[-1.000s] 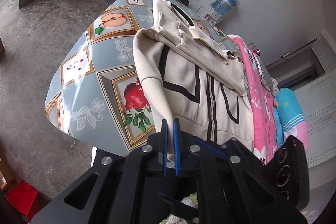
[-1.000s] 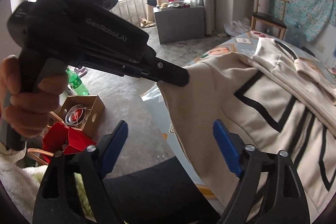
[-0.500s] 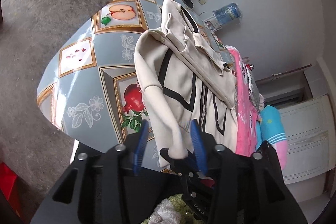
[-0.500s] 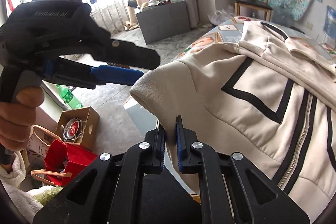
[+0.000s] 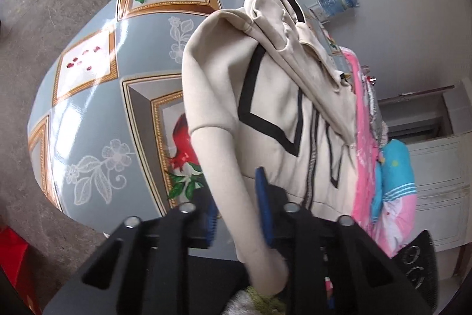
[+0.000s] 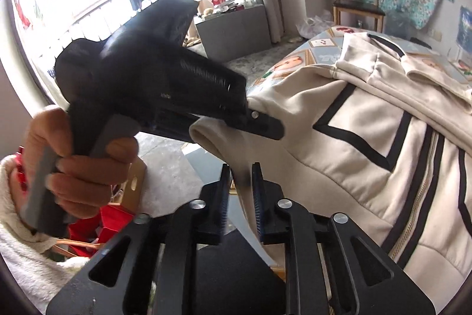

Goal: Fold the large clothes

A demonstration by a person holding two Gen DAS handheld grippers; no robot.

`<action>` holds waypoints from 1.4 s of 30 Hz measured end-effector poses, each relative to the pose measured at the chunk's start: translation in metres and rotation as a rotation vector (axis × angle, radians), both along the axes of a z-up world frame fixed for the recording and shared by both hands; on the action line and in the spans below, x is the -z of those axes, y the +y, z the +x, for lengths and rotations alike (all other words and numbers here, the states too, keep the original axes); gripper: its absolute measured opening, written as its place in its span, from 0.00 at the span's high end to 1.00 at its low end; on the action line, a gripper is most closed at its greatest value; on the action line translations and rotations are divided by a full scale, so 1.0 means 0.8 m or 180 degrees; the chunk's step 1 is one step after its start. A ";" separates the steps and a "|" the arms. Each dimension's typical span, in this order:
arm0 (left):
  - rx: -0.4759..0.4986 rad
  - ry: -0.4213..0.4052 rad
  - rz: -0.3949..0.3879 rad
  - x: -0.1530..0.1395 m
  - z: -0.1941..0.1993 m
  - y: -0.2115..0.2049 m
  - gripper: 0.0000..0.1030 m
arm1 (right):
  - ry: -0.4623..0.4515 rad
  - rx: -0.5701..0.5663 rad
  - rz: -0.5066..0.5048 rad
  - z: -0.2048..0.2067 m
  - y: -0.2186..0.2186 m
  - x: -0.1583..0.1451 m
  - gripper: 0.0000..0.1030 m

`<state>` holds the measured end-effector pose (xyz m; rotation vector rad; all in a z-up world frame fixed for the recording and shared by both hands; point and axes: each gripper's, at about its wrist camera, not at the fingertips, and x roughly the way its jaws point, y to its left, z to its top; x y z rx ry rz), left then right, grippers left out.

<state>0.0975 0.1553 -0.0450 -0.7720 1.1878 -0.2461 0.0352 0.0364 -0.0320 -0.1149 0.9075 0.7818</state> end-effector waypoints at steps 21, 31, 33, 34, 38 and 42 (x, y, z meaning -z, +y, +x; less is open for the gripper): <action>0.0421 -0.0210 0.1242 0.012 -0.014 -0.038 0.92 | 0.0367 0.2718 -0.0310 -0.056 -0.380 -0.017 0.29; 0.0503 -0.0208 0.1416 0.008 -0.025 -0.048 0.92 | 0.0916 0.2824 0.0003 -0.072 -0.399 0.022 0.63; 0.0516 -0.0206 0.1426 0.008 -0.029 -0.048 0.92 | 0.0963 0.2819 0.0026 -0.081 -0.397 0.023 0.65; 0.0523 -0.0204 0.1435 0.009 -0.031 -0.049 0.92 | 0.0973 0.2811 0.0024 -0.084 -0.395 0.022 0.66; 0.0516 -0.0161 0.1448 0.015 -0.034 -0.053 0.92 | 0.0924 0.2820 -0.0116 -0.083 -0.388 0.022 0.70; 0.0567 -0.0150 0.1530 0.013 -0.039 -0.059 0.92 | 0.0969 0.2832 -0.0129 -0.082 -0.387 0.021 0.79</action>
